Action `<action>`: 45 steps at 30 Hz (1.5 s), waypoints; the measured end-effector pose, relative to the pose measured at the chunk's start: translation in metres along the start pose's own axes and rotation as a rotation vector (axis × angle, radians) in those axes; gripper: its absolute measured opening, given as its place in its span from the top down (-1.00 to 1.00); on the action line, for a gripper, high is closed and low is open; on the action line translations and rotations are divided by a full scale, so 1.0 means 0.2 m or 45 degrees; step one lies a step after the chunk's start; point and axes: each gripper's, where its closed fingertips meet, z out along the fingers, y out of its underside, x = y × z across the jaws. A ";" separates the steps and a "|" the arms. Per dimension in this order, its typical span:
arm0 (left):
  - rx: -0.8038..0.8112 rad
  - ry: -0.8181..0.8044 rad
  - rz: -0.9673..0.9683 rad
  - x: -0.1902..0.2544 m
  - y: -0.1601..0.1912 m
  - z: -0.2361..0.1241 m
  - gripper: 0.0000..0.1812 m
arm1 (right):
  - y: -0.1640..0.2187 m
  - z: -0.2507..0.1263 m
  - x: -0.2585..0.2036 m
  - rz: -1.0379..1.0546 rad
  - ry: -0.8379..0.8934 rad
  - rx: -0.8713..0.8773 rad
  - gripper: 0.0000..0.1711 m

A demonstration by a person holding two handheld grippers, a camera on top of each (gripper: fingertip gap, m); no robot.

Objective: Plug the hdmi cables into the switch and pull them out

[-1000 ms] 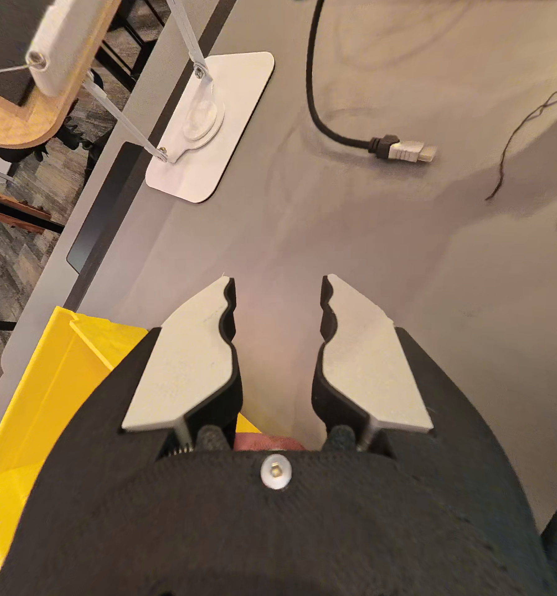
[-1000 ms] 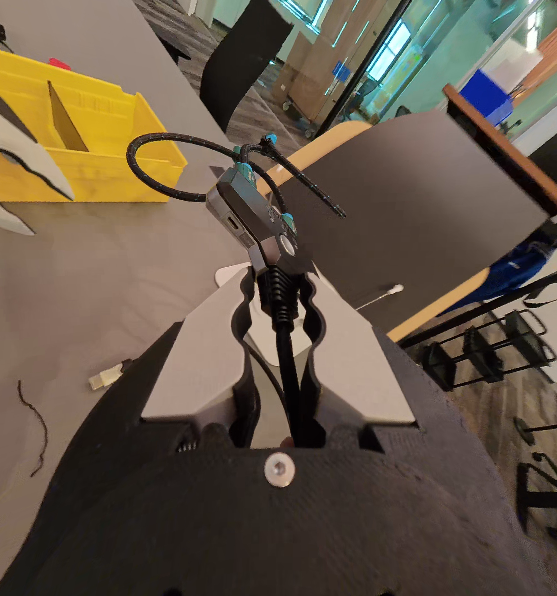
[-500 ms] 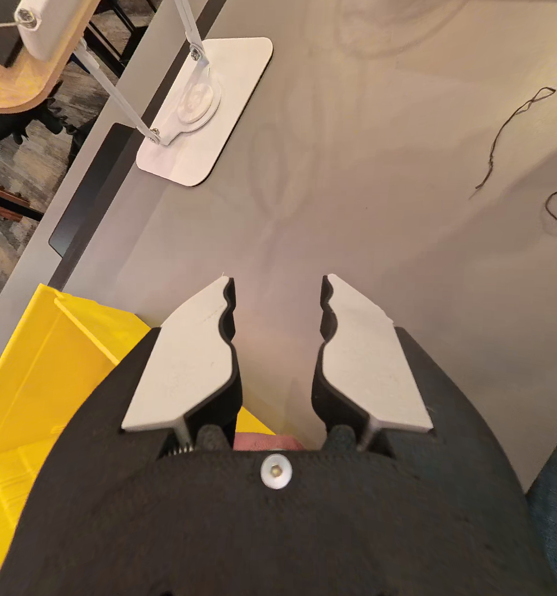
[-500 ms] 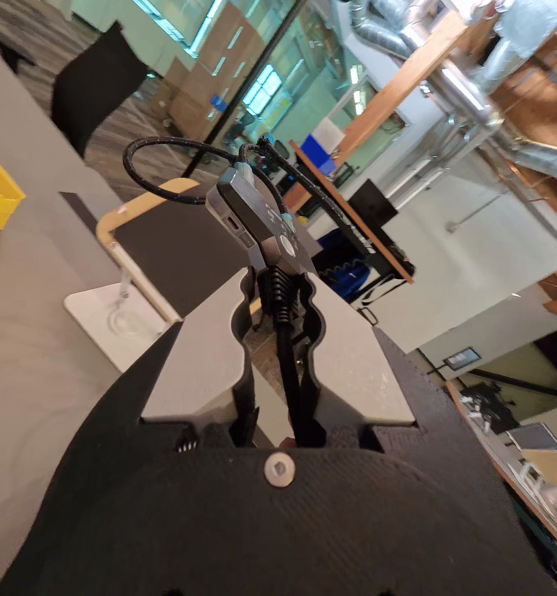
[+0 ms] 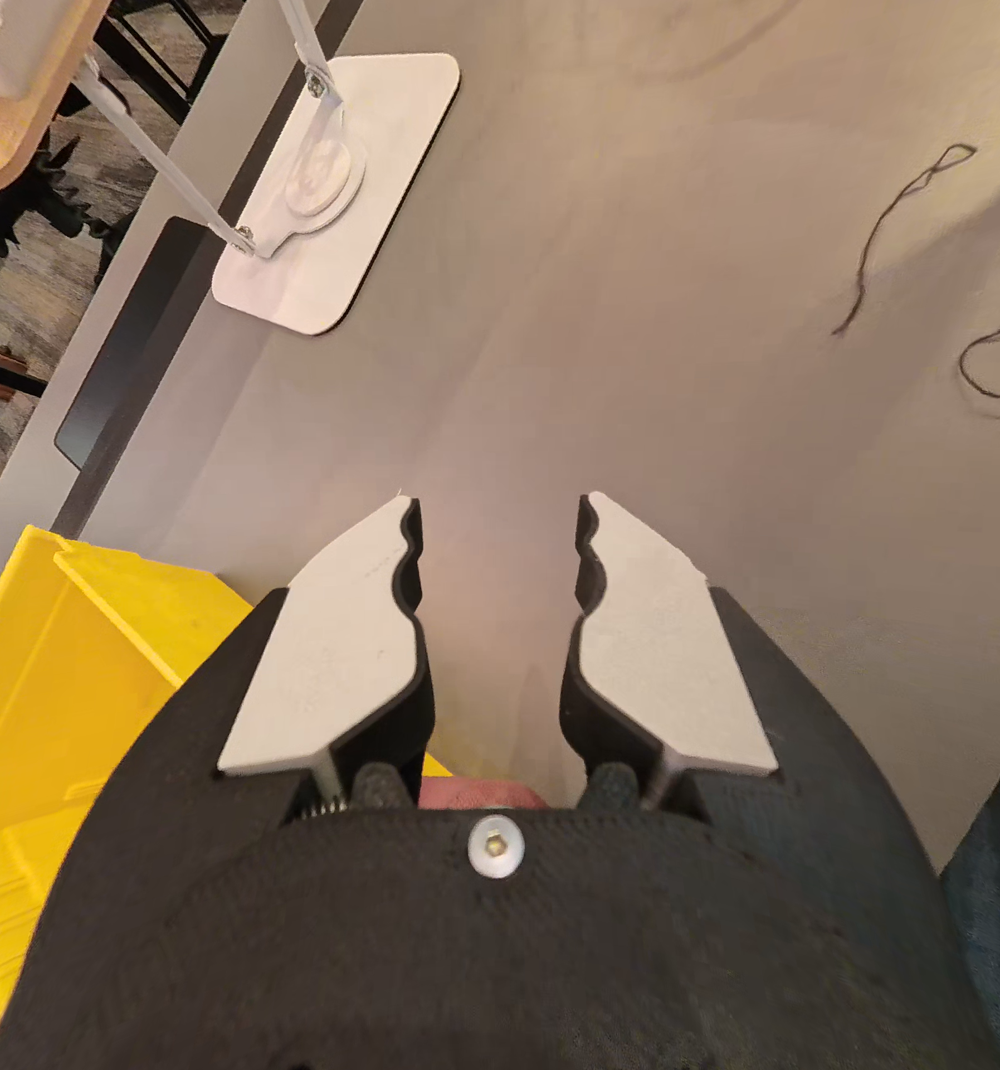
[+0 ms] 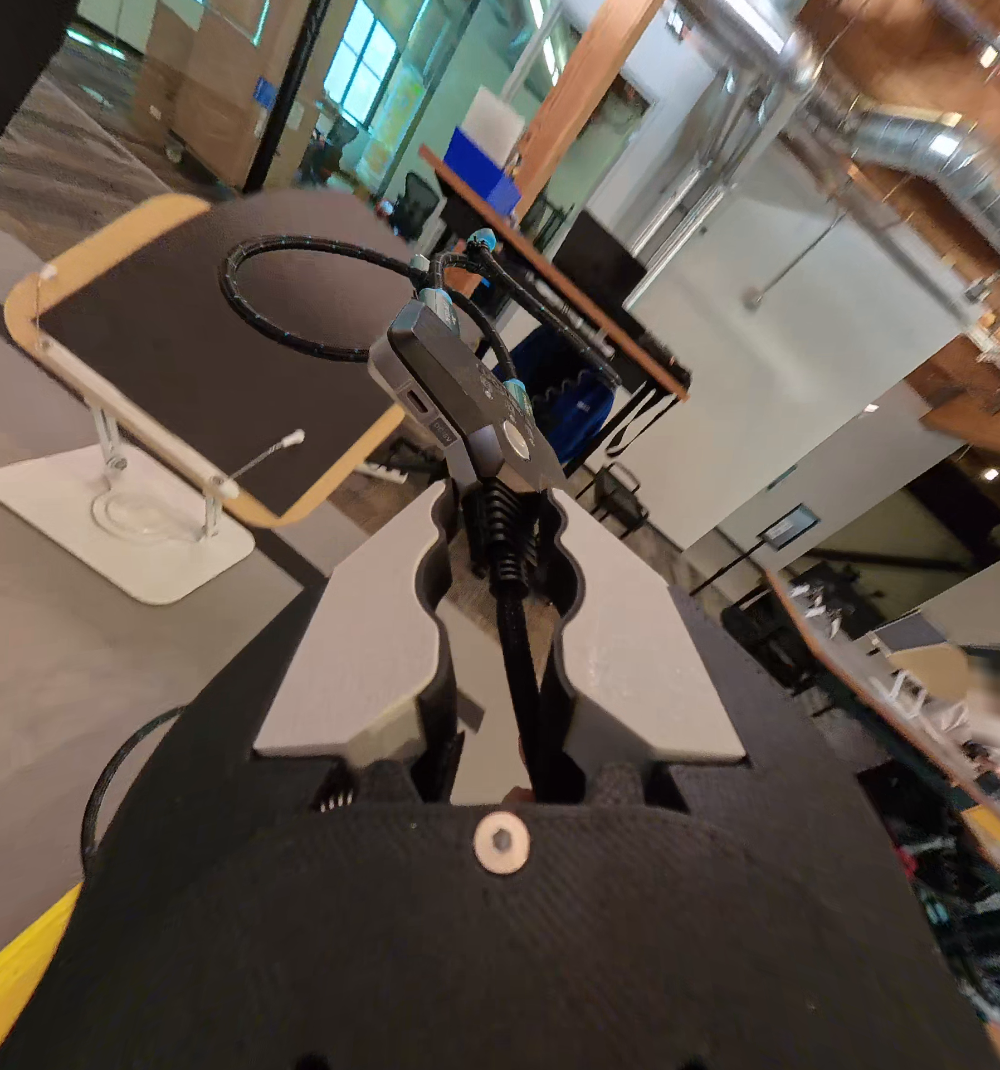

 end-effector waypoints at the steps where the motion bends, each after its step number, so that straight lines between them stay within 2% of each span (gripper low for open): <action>1: 0.000 0.003 0.003 0.01 0.00 0.00 0.45 | 0.10 0.02 -0.03 0.022 -0.012 -0.033 0.69; 9: -0.010 0.023 0.010 0.04 0.00 0.02 0.44 | 0.92 0.09 -0.35 0.236 -0.208 -0.335 0.69; 13: -0.024 0.034 0.027 0.06 0.00 0.04 0.44 | 1.20 0.10 -0.54 0.347 -0.374 -0.421 0.70; 17: -0.030 0.051 0.036 0.09 0.00 0.06 0.44 | 1.41 0.11 -0.65 0.530 -0.441 -0.479 0.69; 25: -0.040 0.061 0.061 0.12 0.00 0.08 0.44 | 1.51 0.11 -0.68 0.663 -0.459 -0.560 0.68; 38: -0.036 0.051 0.089 0.13 0.00 0.06 0.44 | 1.69 0.05 -0.81 0.118 -0.570 -1.109 0.68; 42: -0.039 0.050 0.096 0.13 0.00 0.06 0.44 | 1.79 0.03 -0.88 0.006 -0.670 -1.289 0.68; 45: -0.039 0.046 0.102 0.13 0.00 0.05 0.44 | 1.82 0.03 -0.90 -0.041 -0.710 -1.335 0.68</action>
